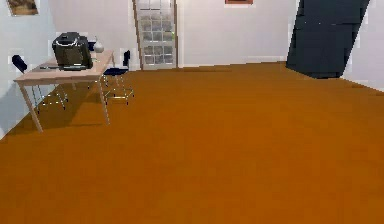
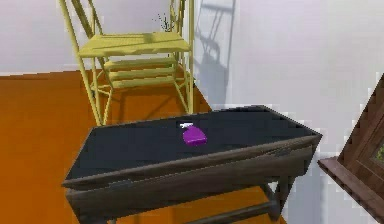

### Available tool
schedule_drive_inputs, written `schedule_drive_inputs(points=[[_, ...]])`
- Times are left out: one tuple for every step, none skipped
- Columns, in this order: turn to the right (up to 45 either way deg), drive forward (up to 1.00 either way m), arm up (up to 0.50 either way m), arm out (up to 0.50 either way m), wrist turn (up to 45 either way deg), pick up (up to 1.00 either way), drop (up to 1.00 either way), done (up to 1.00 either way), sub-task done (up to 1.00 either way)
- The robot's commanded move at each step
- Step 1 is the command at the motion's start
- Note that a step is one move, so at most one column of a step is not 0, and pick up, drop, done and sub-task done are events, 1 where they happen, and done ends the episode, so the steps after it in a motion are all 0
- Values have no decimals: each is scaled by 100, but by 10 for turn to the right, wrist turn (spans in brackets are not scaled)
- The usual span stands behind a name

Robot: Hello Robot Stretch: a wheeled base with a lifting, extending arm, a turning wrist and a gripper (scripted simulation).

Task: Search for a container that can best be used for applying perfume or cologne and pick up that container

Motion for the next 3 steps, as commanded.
schedule_drive_inputs(points=[[0,0,38,0,0,0,0,0,0],[0,0,0,42,0,0,0,0,0],[0,0,0,0,450,0,0,0,0]])
